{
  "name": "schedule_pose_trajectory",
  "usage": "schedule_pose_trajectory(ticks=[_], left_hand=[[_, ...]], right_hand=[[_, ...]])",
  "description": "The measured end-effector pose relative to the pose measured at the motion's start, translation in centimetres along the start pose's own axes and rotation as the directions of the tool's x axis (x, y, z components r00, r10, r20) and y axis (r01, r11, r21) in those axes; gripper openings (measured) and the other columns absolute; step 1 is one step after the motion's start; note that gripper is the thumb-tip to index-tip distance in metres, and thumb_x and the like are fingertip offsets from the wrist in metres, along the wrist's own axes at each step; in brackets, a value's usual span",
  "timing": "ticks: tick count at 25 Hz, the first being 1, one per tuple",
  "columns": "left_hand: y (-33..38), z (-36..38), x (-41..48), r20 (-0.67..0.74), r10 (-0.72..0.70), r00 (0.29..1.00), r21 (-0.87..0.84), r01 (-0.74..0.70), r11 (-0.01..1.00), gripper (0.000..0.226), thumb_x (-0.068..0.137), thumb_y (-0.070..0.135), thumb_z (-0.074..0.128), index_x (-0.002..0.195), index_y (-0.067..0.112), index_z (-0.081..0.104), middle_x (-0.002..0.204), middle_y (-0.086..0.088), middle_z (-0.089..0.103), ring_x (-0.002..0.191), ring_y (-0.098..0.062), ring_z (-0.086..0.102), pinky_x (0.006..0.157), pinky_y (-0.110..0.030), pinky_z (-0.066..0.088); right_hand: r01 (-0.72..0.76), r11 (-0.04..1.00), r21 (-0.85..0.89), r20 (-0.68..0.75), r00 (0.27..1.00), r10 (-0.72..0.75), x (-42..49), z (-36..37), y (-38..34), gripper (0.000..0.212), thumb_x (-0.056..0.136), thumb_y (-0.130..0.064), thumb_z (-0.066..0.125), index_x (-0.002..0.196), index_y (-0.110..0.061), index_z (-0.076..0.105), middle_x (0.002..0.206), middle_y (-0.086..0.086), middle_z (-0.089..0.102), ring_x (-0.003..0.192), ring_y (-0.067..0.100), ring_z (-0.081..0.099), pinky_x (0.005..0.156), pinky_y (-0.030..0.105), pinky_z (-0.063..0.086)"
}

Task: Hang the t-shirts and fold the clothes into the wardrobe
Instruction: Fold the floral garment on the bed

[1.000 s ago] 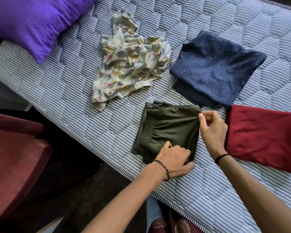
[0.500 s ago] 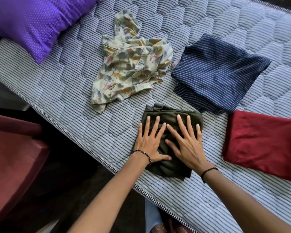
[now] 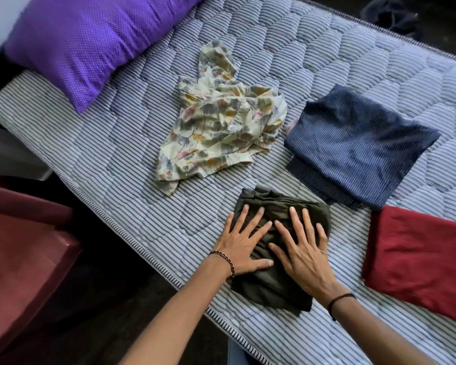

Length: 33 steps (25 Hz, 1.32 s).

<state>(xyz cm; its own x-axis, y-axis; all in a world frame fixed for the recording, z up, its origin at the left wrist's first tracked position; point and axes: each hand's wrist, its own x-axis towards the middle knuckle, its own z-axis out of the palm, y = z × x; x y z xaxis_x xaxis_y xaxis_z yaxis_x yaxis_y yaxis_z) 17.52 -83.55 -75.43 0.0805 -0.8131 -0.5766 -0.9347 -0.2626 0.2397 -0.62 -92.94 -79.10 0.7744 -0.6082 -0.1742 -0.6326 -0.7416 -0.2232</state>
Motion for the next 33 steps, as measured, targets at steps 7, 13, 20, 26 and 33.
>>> schedule_pose_trajectory(ticks=[7,13,20,26,33], left_hand=[[-3.9,-2.4,-1.3,-0.334,0.084,0.939,-0.138,-0.137,0.981,0.043,0.101,0.039,0.040,0.140,0.022,0.050,0.156,0.005,0.037,0.148,-0.012,0.024,0.120,-0.042,0.015],[-10.3,-5.4,-0.5,-0.486,-0.222,0.846,-0.020,0.243,0.970,0.054,0.091,0.012,0.055,0.144,0.011,0.043,0.158,-0.013,0.030,0.148,-0.028,0.024,0.120,-0.048,0.012],[-18.2,-6.9,0.4,-0.464,-0.472,0.750,-0.135,0.466,0.874,0.050,0.098,0.009,0.049,0.147,0.012,0.036,0.153,-0.009,0.037,0.145,-0.025,0.027,0.119,-0.041,0.024],[-20.0,-7.2,-0.5,-0.464,-0.396,0.792,-0.560,0.084,0.825,0.015,0.101,0.015,0.047,0.115,0.012,0.051,0.100,-0.001,0.064,0.089,-0.023,0.062,0.086,-0.040,0.049],[-18.2,-8.0,-1.5,-0.349,-0.459,0.817,-0.795,0.002,0.607,0.026,0.101,0.036,0.050,0.112,0.012,0.050,0.073,0.010,0.056,0.041,0.002,0.046,0.040,-0.010,0.031]], right_hand=[[0.039,0.995,0.094,-0.168,0.986,-0.023,5.0,-3.1,-4.2,0.035,0.102,-0.037,0.046,0.127,-0.016,0.060,0.148,0.015,0.046,0.133,0.035,0.045,0.099,0.050,0.042],[0.110,0.974,0.199,-0.122,0.989,-0.087,12.7,-3.7,-8.2,0.034,0.102,-0.023,0.060,0.133,-0.010,0.058,0.151,0.019,0.047,0.129,0.039,0.052,0.098,0.050,0.045],[-0.043,0.983,0.176,0.018,0.999,0.040,19.2,-3.6,-10.9,0.066,0.093,-0.010,0.060,0.154,-0.009,0.036,0.149,0.014,0.046,0.136,0.032,0.040,0.106,0.043,0.036],[-0.095,0.986,0.137,0.009,0.995,0.095,20.7,-3.0,-11.7,0.044,0.090,-0.009,0.063,0.133,-0.011,0.053,0.125,0.018,0.050,0.112,0.033,0.045,0.091,0.040,0.038],[0.013,0.932,0.362,-0.075,0.997,0.015,20.0,-4.7,-13.3,0.046,0.074,0.010,0.059,0.117,-0.006,0.061,0.113,0.009,0.061,0.097,0.027,0.054,0.079,0.028,0.024]])
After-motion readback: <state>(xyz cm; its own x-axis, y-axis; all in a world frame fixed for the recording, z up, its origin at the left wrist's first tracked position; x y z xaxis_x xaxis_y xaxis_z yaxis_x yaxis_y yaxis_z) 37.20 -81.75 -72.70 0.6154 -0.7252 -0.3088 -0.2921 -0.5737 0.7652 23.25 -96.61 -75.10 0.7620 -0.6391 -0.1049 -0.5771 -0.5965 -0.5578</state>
